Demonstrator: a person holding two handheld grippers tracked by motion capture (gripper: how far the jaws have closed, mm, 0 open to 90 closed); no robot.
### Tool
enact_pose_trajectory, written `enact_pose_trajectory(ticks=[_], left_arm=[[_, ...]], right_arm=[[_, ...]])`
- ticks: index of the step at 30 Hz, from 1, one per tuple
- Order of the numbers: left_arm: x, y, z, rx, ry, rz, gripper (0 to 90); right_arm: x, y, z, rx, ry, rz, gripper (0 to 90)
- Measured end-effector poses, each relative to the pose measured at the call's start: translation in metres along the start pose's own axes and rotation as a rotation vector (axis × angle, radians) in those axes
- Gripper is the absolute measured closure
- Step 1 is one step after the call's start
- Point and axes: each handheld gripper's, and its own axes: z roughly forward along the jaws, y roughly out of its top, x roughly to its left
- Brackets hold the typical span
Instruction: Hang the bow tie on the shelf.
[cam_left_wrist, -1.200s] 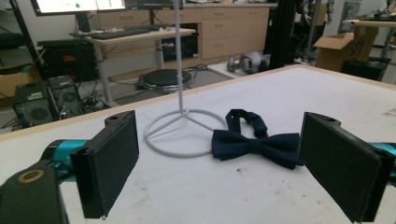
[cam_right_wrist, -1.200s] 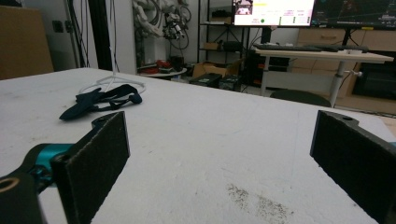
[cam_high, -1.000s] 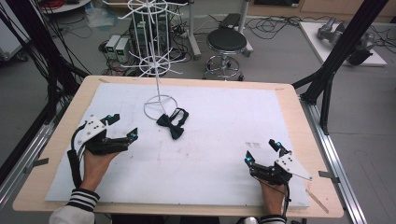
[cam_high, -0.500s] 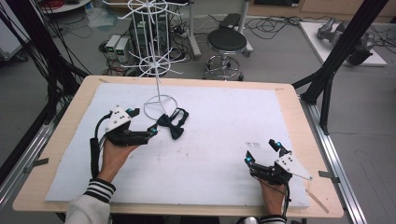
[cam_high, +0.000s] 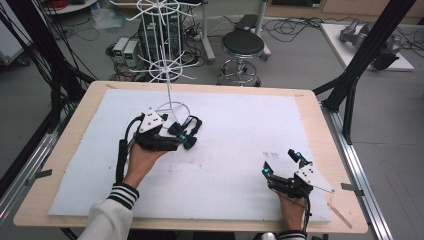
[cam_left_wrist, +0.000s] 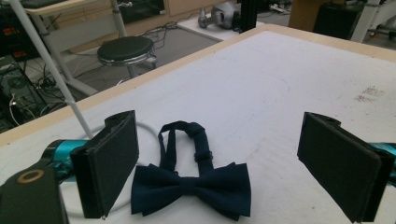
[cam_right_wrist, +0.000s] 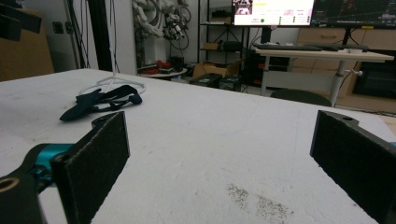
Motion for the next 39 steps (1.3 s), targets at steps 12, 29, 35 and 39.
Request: enact_pose_trajectory(ticks=[12,29,35,39], left_arm=[[-0.006,0.011,0.029,0.092,-0.024,0.003,13.1],[0.009,0.008,0.075,0.275,-0.067,-0.008,19.6],[0.007,0.008,0.087,0.36,-0.071,0.009,23.8],[0.011,0.009,0.098,0.447,-0.088,-0.012,24.4]], right_arm=[[0.0,0.0,0.0,-0.002,-0.002,0.001,3.7],[-0.001,0.0,0.0,0.0,-0.006,0.003,3.7],[-0.001,0.0,0.0,-0.001,-0.005,0.003,3.7],[-0.001,0.0,0.0,-0.002,-0.005,0.011,3.7]])
